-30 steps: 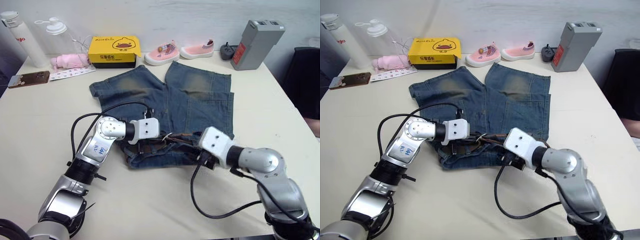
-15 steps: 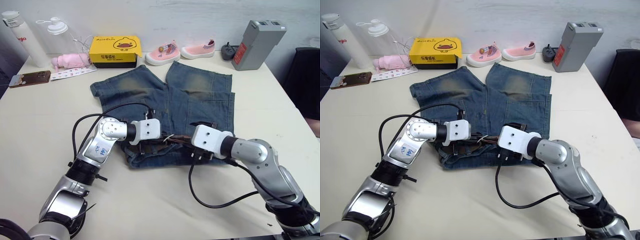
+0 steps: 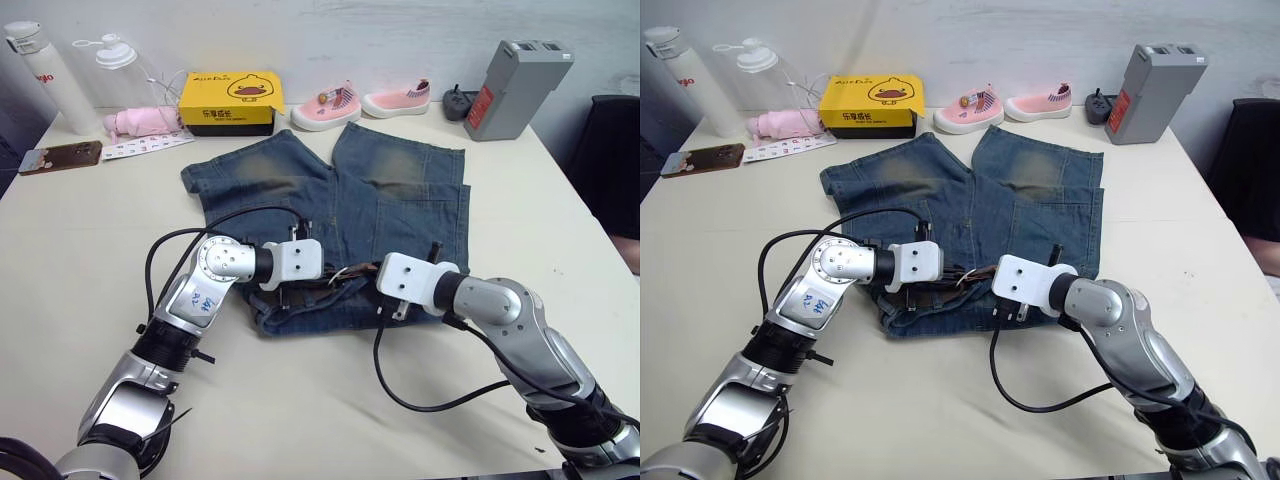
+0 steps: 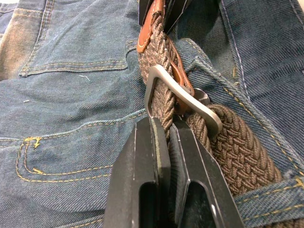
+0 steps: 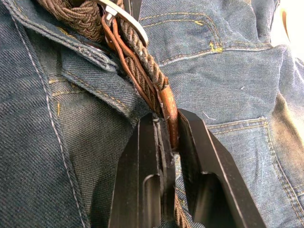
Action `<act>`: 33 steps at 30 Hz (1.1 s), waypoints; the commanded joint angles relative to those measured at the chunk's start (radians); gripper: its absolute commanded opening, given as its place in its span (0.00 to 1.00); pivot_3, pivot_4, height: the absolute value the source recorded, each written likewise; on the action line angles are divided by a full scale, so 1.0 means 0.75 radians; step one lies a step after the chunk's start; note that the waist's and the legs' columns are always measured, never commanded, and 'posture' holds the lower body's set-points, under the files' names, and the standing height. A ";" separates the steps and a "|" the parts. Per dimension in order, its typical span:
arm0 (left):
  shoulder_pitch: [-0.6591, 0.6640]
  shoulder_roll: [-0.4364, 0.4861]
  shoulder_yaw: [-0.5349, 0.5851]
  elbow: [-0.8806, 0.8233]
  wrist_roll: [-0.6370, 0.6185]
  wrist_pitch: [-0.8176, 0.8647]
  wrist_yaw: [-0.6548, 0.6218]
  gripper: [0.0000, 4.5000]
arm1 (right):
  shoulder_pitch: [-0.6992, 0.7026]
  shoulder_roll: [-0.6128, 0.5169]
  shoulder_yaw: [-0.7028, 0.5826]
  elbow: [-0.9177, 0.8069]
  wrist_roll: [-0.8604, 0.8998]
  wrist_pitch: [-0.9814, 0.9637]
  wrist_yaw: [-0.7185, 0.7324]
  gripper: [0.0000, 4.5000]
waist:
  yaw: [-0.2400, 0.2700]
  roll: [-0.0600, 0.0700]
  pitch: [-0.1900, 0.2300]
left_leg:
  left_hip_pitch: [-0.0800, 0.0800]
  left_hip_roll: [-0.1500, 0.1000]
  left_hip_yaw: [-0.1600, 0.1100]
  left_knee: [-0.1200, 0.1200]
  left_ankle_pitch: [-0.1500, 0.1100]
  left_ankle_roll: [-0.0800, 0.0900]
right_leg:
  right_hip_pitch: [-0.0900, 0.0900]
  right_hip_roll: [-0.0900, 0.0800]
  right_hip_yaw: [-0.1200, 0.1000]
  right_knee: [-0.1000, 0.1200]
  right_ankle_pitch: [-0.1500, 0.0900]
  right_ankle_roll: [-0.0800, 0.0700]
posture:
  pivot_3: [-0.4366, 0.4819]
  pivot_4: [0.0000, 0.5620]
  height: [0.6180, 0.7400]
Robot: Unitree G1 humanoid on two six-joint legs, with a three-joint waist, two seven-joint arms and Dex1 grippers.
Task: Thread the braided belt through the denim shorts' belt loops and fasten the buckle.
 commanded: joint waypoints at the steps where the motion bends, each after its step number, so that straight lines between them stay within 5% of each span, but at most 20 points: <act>1: 0.008 -0.003 -0.025 -0.003 0.005 -0.019 -0.010 0.00 | -0.030 -0.008 -0.036 -0.013 -0.019 -0.005 -0.026 0.01 | 0.000 0.000 0.000 | 0.000 0.000 0.000 0.000 0.000 0.000 | 0.000 0.000 0.000 0.000 0.000 0.000 | 0.48 0.27 0.32; 8: 0.015 -0.009 0.014 -0.018 -0.032 -0.007 0.004 0.00 | -0.028 0.005 -0.028 -0.021 -0.016 0.004 -0.029 0.01 | 0.000 0.000 0.000 | 0.000 0.000 0.000 0.000 0.000 0.000 | 0.000 0.000 0.000 0.000 0.000 0.000 | 0.48 0.27 0.32; 14: 0.092 0.033 0.117 -0.177 -0.148 0.199 -0.019 0.47 | -0.017 0.029 -0.021 -0.033 -0.015 0.028 -0.040 0.00 | -0.002 0.000 0.000 | 0.000 0.000 -0.001 0.000 0.000 0.000 | 0.000 0.000 0.000 0.000 0.000 0.000 | 0.48 0.27 0.32; 20: 0.267 0.139 0.415 -0.438 -0.490 0.603 -0.061 0.47 | 0.000 0.041 -0.050 -0.033 -0.006 0.035 -0.065 0.00 | -0.004 0.000 0.000 | 0.000 0.001 -0.008 -0.001 0.000 0.000 | -0.001 0.000 0.001 0.000 0.000 0.000 | 0.48 0.27 0.32; 26: 0.357 0.207 0.529 -0.522 -0.645 0.763 -0.045 0.47 | 0.006 0.046 -0.050 -0.029 0.005 0.025 -0.082 0.00 | -0.001 0.000 0.000 | 0.000 0.000 -0.012 0.000 0.000 0.000 | 0.000 -0.001 0.000 -0.001 0.000 0.000 | 0.48 0.27 0.32; 31: 0.409 0.244 0.458 -0.518 -0.650 0.750 -0.068 0.03 | 0.012 0.044 -0.048 -0.037 0.013 0.021 -0.084 0.00 | -0.002 0.000 0.000 | 0.000 0.000 -0.012 -0.001 0.000 0.000 | 0.000 0.000 0.000 0.000 0.000 0.000 | 0.48 0.27 0.32; 33: 0.421 0.251 0.408 -0.505 -0.611 0.721 -0.057 0.01 | 0.017 0.042 -0.052 -0.044 0.015 0.024 -0.084 0.00 | -0.002 0.000 0.000 | 0.000 0.000 -0.011 -0.001 0.000 0.000 | 0.000 0.000 0.000 -0.001 0.000 0.000 | 0.48 0.27 0.32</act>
